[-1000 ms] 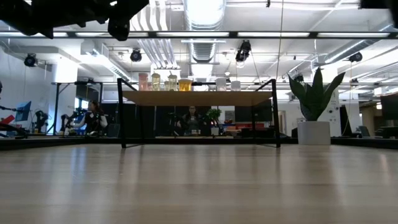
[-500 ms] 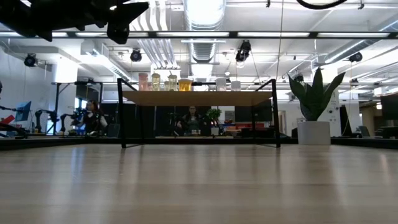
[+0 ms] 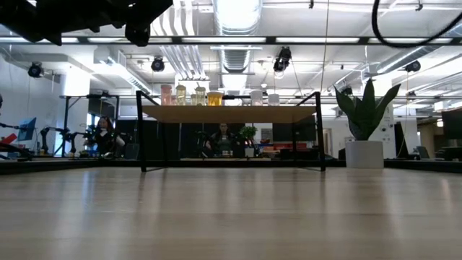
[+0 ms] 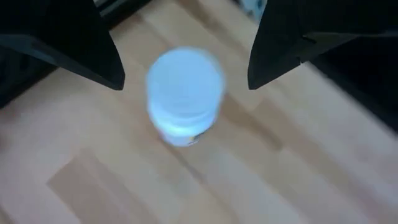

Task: Pick and place medicine bottles onto shelf by color
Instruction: Put the white pill bottle on the shelf

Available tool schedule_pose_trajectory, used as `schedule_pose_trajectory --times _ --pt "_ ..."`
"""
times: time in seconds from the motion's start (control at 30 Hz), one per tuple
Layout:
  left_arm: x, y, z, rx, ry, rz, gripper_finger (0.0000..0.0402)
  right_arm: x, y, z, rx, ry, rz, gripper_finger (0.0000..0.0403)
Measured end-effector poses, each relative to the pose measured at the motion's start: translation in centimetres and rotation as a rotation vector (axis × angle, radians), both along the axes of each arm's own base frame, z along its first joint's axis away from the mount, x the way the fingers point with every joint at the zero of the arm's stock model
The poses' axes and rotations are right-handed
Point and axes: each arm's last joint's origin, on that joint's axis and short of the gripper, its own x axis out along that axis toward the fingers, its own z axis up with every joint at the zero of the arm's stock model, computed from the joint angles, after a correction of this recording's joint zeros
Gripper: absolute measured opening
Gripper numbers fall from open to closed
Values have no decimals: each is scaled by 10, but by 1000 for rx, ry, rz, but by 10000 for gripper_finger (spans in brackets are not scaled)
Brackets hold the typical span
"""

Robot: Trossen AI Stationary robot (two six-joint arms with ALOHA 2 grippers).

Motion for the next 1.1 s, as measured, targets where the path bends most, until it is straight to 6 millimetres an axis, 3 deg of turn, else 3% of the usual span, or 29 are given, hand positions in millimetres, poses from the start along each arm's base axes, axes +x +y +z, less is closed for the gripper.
schedule_pose_trajectory --times 0.2,0.43,0.73,0.93,1.1 --pt "0 0 -1 -9 11 -5 151 -2 -3 -19 -1 15 18 325" --pt "0 0 -2 -34 17 -9 151 -3 -3 -23 21 38 40 318" --pt "-1 0 -7 -59 34 -13 151 -3 -3 -22 21 35 115 236" --pt "-1 0 -7 -59 33 -9 151 -4 -5 -16 17 30 127 192" --pt "-1 0 -7 -56 32 -8 151 0 -11 4 -48 -43 139 195"
